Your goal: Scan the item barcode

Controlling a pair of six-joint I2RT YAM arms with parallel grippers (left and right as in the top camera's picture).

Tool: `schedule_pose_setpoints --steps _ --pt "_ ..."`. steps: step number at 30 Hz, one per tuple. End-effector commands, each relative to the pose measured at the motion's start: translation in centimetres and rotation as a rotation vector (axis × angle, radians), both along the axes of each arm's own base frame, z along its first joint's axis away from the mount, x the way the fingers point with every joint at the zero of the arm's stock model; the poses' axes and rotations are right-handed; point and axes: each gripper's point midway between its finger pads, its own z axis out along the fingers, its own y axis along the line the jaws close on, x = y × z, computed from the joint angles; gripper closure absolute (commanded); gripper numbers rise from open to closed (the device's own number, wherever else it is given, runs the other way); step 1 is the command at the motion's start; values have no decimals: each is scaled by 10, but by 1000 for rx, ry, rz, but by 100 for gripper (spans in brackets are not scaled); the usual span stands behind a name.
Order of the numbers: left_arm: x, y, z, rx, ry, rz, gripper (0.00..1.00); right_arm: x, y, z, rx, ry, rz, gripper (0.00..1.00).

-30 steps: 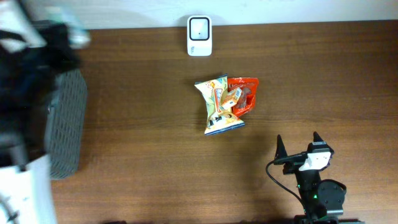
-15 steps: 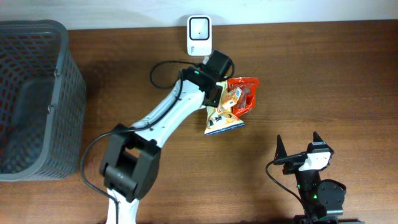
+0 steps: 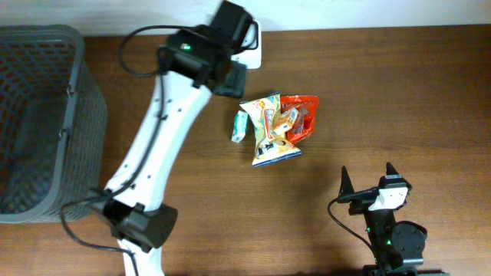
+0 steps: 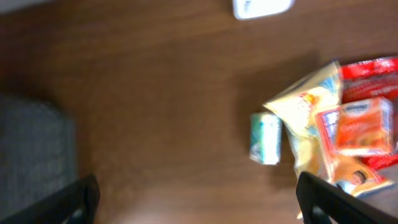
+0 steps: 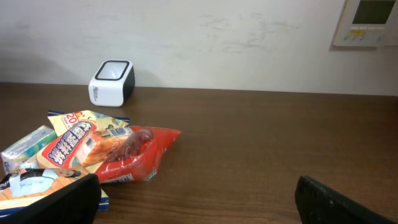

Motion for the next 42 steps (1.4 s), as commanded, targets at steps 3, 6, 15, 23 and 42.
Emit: schedule_pose_setpoints --steps 3,6,15,23,42 --pt "-25 35 -2 35 116 45 1 0 -1 -3 0 2 -4 2" --pt "-26 41 -3 35 130 59 1 0 -1 -3 0 2 -4 1" --pt "-31 28 -7 -36 166 29 1 0 -1 -3 0 2 -4 1" --pt "-31 28 -7 -36 166 29 1 0 -1 -3 0 2 -4 2" --pt "-31 28 -7 -36 166 29 1 0 -1 -3 0 2 -4 1"
